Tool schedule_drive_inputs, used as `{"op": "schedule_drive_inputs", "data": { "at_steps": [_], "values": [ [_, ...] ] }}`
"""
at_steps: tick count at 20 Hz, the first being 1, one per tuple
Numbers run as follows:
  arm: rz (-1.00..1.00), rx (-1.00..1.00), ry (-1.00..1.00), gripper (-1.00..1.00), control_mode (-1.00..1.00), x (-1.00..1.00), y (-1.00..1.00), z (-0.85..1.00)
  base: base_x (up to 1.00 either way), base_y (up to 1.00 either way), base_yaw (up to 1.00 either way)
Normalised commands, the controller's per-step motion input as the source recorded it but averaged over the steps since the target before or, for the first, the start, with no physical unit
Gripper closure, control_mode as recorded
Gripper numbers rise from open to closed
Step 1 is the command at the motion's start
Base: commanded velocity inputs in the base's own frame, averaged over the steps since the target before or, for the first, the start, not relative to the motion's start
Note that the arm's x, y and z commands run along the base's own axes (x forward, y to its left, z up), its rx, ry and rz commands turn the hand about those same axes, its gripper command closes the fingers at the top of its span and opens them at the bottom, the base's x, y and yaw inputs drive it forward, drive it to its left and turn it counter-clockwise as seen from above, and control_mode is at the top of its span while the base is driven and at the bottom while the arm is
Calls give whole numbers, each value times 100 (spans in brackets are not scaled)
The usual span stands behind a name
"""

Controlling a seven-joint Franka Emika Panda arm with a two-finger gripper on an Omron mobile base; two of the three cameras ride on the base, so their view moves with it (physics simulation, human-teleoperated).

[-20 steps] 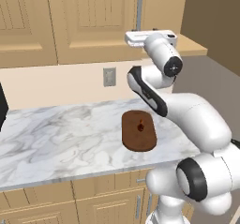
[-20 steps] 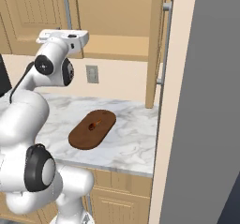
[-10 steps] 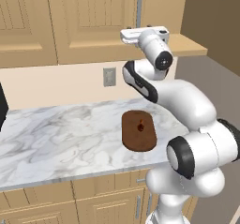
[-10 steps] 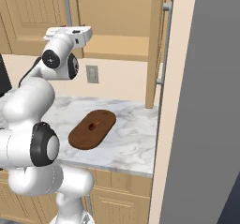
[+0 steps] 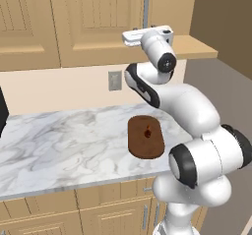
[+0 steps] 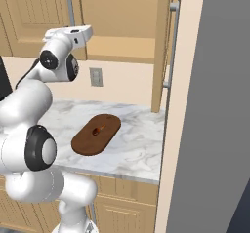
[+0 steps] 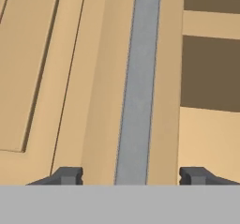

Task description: Open the cabinet, retrieve the rolling pin, and place it next to the meat on the cutting board to prepare for tenderizing.

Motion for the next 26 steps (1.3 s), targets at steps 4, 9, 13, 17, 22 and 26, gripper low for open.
{"op": "schedule_drive_inputs", "data": {
  "at_steps": [4,9,13,17,22,26],
  "values": [
    [0,-1,0,100,-100,29,20,0,0,0,0],
    [0,0,1,100,-100,-1,12,-3,0,0,0],
    [-1,0,0,100,-100,2,12,-2,0,0,0],
    [-8,0,0,100,-100,23,48,-2,0,0,0],
    [-6,0,0,100,-100,30,44,0,0,0,0],
    [-6,0,0,100,-100,29,38,0,0,0,0]
  ]
}}
